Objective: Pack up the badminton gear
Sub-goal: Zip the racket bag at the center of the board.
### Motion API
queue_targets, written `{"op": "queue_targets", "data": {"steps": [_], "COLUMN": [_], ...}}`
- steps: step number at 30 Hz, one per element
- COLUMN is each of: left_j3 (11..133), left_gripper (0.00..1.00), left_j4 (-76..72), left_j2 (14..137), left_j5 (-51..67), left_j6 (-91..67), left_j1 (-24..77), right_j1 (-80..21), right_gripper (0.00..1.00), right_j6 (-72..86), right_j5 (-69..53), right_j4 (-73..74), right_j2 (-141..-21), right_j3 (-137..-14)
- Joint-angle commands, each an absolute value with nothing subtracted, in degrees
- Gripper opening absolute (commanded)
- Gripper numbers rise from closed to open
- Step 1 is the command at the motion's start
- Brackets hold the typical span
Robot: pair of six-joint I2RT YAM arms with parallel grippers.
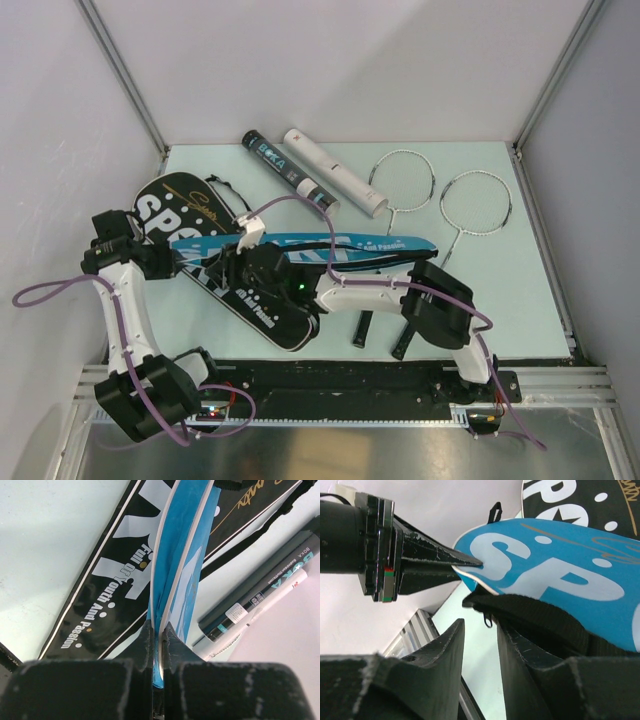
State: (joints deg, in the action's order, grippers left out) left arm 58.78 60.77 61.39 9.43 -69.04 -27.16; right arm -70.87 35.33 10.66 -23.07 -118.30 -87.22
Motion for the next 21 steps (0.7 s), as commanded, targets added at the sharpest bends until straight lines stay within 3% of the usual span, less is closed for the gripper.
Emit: {"op": "queue_targets", "data": {"steps": [1,21], "left_j3": [59.8,59.7], "left_gripper": [0.00,0.00], "left_j4": [60.3,60.4], "left_j2": [60.1,58.1], "left_j5": [13.5,13.1], "left_j6": [-70.9,-73.8], "left_j1": [-27.2,-27.2], "right_j1": [-71.9,-71.4], "right_gripper": [0.38,0.45], "right_j6": [34.2,38.0], "right_j5": [10.6,12.5], "right_j4": [-18.9,-20.4], "right_j2": [-113.3,-118.2], "right_j3": [-84.8,-88.4]}}
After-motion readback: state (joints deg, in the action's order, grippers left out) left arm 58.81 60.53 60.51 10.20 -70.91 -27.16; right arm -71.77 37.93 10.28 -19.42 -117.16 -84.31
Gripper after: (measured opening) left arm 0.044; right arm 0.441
